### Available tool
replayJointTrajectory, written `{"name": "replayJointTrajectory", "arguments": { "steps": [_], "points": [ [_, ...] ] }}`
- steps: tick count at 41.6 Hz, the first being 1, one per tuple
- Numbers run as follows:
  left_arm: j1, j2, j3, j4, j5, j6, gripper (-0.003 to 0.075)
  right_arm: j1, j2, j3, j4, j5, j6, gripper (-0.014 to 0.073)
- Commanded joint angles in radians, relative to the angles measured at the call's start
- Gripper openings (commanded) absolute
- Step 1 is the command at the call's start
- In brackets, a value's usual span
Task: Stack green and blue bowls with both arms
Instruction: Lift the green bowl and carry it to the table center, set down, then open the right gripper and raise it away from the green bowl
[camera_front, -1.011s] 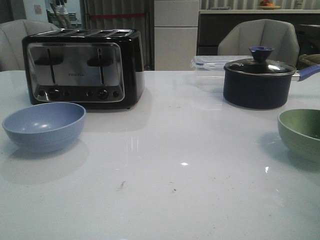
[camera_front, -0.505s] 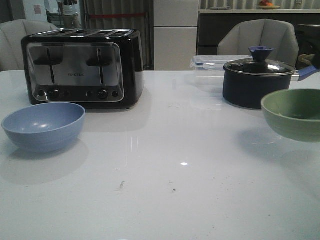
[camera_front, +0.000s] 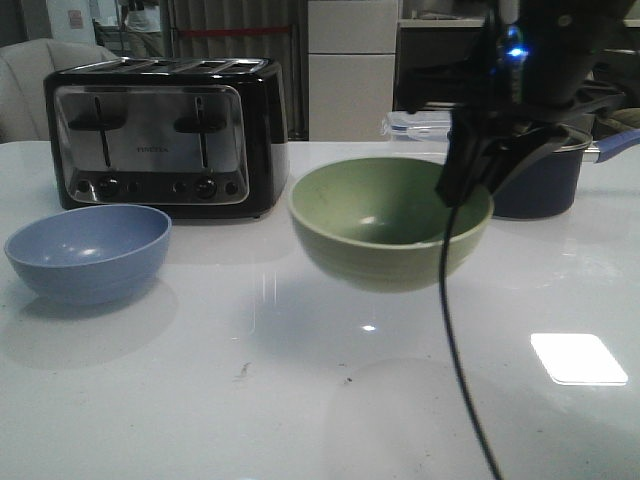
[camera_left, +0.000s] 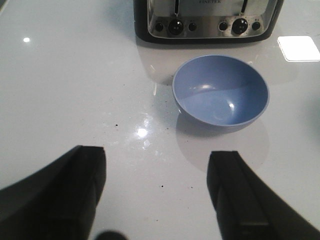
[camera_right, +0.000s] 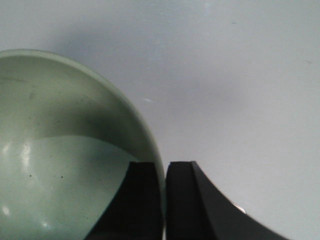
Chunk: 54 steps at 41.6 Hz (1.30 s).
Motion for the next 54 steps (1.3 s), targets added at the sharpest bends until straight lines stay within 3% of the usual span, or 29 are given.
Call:
{"name": "replayJointTrajectory", "arguments": {
  "steps": [1, 13, 16, 25, 28, 36, 54],
  "points": [
    [-0.005, 0.007, -0.028, -0.002, -0.078, -0.008, 0.0497, 0.042, -0.010, -0.032, 0.015, -0.068, -0.005, 0.0052],
    [-0.005, 0.007, -0.028, -0.002, -0.078, -0.008, 0.0497, 0.086, 0.095, -0.032, 0.048, -0.106, -0.005, 0.0060],
    [-0.005, 0.007, -0.028, -0.002, -0.078, -0.008, 0.0497, 0.086, 0.115, -0.032, 0.048, -0.108, -0.005, 0.0108],
    [-0.005, 0.007, -0.028, -0.002, -0.078, -0.008, 0.0497, 0.086, 0.120, -0.032, 0.047, -0.158, -0.005, 0.0386],
    [-0.005, 0.007, -0.028, -0.002, -0.078, -0.008, 0.0497, 0.086, 0.098, -0.032, 0.042, -0.175, -0.005, 0.0417],
    [-0.005, 0.007, -0.028, -0.002, -0.080, -0.008, 0.0497, 0.091, -0.043, -0.007, -0.020, -0.182, -0.021, 0.0414],
    [-0.005, 0.009, -0.028, -0.002, -0.089, 0.000, 0.0508, 0.097, -0.472, 0.303, -0.106, -0.195, -0.029, 0.0414]
  ]
}}
